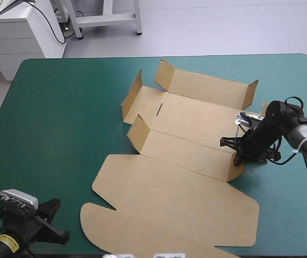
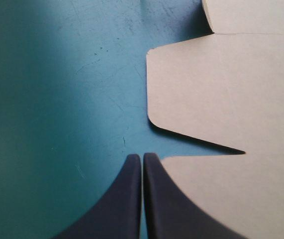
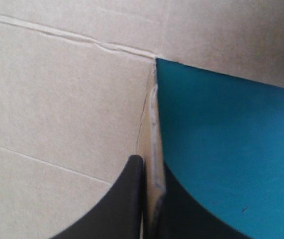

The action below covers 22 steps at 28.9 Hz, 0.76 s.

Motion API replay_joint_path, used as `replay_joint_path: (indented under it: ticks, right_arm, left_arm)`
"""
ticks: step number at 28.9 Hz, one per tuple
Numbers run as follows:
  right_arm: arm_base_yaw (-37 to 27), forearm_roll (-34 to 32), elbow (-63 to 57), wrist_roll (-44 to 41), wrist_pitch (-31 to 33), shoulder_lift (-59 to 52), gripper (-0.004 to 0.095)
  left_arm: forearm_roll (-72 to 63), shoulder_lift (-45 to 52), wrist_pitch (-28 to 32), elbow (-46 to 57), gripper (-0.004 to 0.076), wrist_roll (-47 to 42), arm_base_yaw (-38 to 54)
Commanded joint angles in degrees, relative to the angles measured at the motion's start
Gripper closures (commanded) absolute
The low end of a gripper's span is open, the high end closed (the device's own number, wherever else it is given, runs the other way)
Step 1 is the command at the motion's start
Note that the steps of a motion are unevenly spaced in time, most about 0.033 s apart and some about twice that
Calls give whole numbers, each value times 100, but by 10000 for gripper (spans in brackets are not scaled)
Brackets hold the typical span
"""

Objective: Fold the box

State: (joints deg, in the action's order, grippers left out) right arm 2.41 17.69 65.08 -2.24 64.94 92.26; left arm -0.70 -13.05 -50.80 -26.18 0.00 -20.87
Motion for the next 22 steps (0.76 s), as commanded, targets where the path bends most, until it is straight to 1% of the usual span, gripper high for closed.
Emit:
replay_joint_path:
  ticks: [1, 4, 6, 9, 10, 12, 19, 22]
  right_arm:
    - [0, -207, 416, 456, -606, -196, 918]
    - [0, -207, 731, 1185, -1001, -196, 918]
    - [0, -207, 933, 1943, -1164, -187, 918]
    - [0, -207, 1233, 3158, -1085, -138, 918]
    - [0, -207, 1310, 3415, -1032, -105, 918]
    - [0, -196, 1467, 3784, -997, -34, 918]
    - [8, -129, 1888, 4566, -1046, 287, 923]
    - [141, -95, 2101, 4906, -1154, 443, 924]
  left_arm:
    - [-18, -81, 377, -165, 731, 0, -32]
    - [-18, -81, 377, -165, 731, 0, -32]
    - [-18, -81, 377, -165, 731, 0, -32]
    - [-18, -81, 377, -165, 731, 0, -32]
    - [-18, -81, 377, -165, 731, 0, -32]
    - [-18, -81, 377, -165, 731, 0, -32]
    - [-18, -81, 377, -165, 731, 0, -32]
    - [-18, -81, 377, -165, 731, 0, -32]
